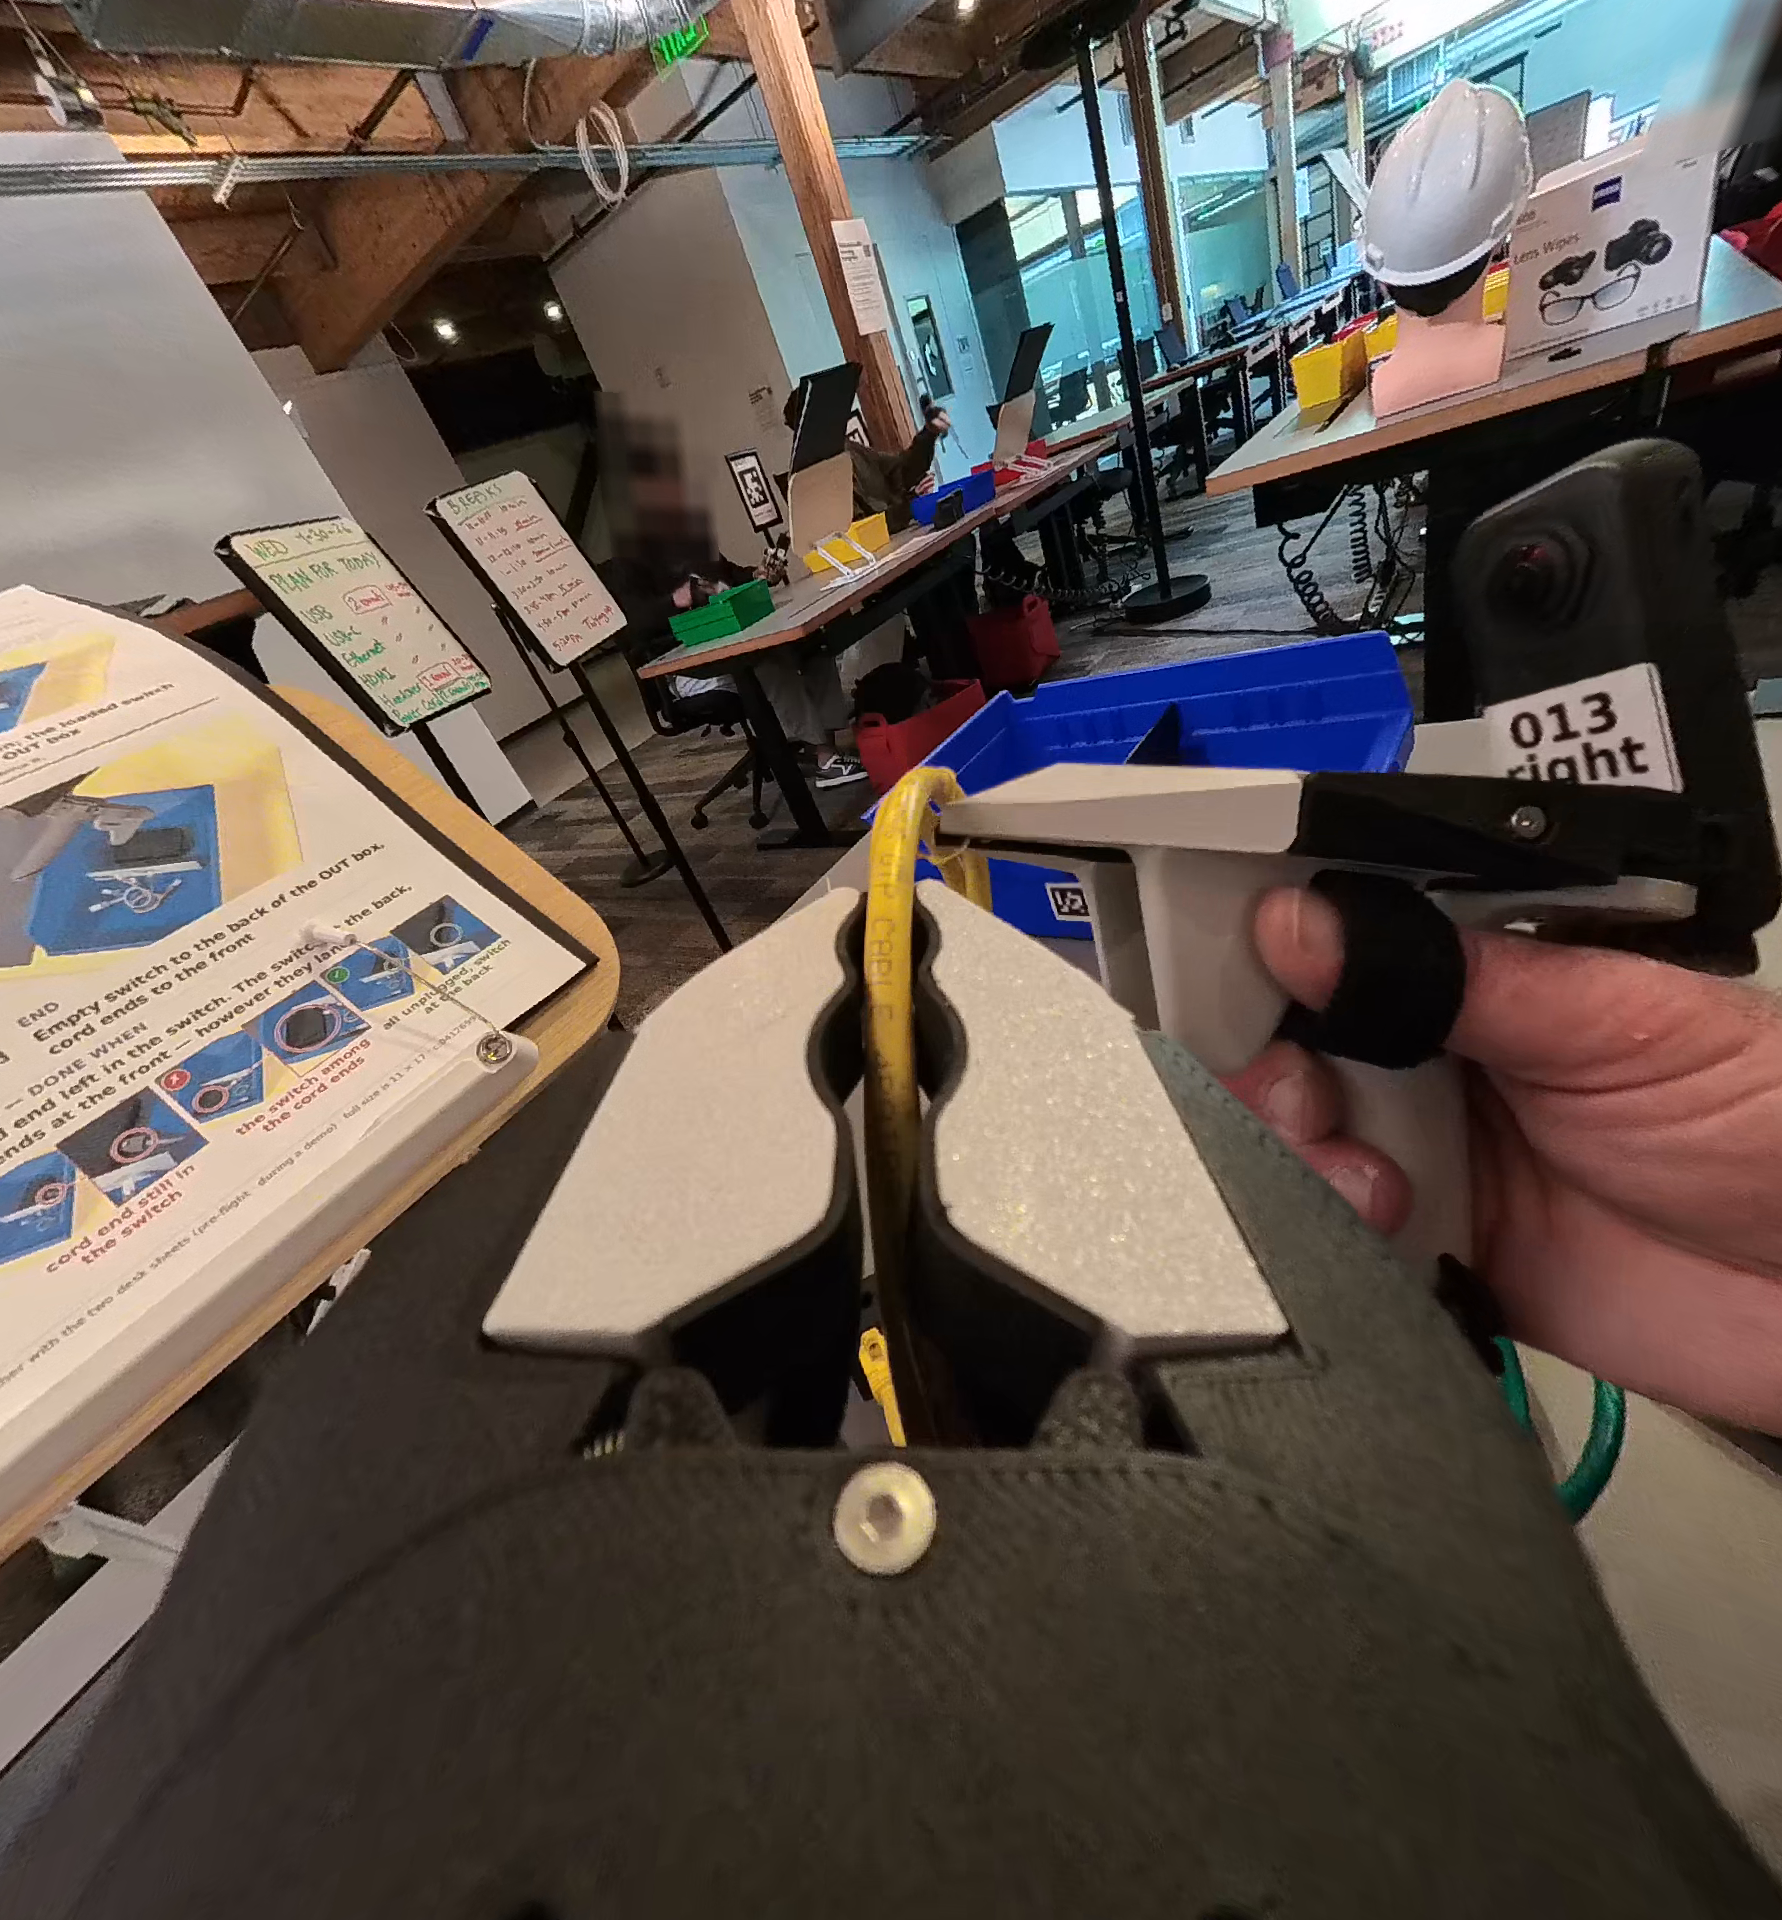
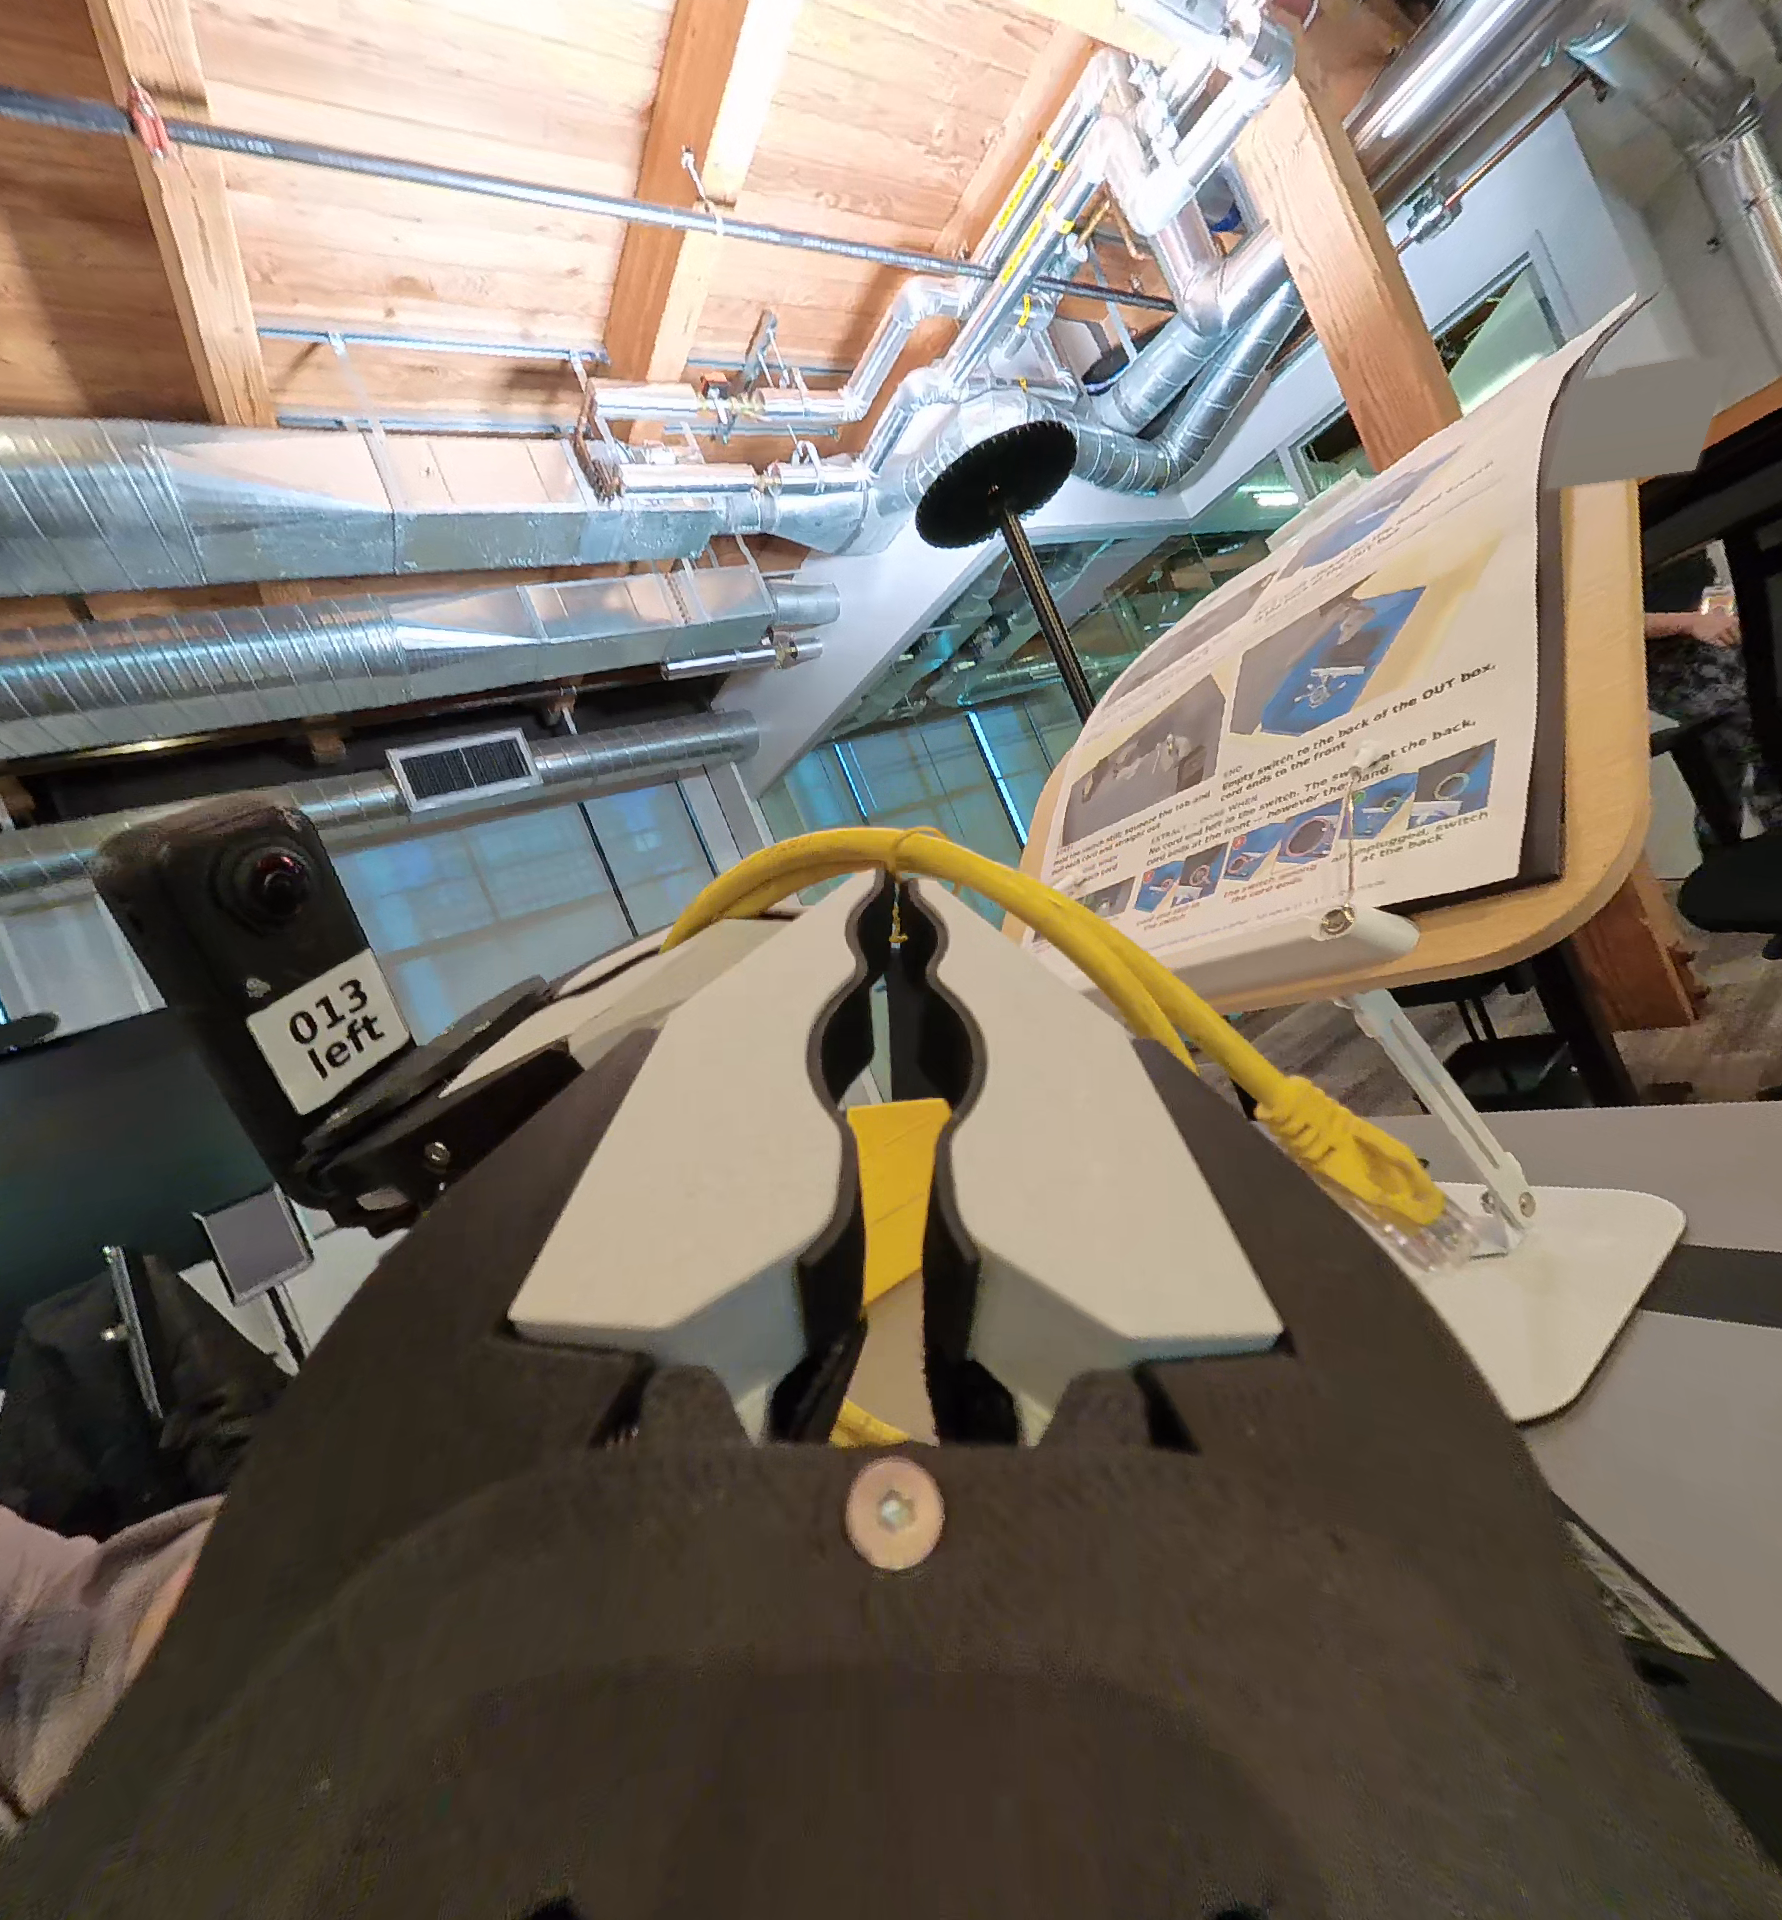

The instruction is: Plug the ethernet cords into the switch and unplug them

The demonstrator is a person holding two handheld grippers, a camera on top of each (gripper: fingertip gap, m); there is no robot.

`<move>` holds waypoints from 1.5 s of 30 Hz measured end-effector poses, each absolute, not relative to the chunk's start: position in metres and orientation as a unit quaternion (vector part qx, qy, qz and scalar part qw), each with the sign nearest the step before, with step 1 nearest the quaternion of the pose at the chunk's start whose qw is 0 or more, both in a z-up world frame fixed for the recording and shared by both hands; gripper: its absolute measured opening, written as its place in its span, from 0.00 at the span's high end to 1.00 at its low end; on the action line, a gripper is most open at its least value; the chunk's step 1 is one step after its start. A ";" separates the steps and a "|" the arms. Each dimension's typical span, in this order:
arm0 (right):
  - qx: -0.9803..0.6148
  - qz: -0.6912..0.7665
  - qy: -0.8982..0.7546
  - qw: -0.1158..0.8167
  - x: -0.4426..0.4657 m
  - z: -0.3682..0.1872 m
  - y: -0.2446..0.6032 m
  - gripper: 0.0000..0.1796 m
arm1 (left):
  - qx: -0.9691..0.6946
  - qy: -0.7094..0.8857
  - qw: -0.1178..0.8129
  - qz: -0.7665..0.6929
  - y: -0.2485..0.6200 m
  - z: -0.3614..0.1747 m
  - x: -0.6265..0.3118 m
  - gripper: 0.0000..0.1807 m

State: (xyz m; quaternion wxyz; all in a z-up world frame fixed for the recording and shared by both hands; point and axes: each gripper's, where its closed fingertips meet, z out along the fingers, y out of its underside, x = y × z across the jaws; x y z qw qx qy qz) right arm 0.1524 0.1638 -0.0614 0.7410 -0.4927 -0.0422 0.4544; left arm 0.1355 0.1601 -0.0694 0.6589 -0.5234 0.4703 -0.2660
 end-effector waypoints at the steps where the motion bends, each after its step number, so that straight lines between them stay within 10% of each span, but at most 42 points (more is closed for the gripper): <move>1: -0.498 0.448 -0.048 0.741 0.152 -0.062 0.164 1.00 | -0.524 0.470 0.658 -0.267 0.160 -0.070 0.136 0.97; 45: -0.556 0.352 -0.111 0.745 0.154 -0.078 0.166 0.91 | -0.520 0.462 0.667 -0.267 0.163 -0.070 0.134 0.98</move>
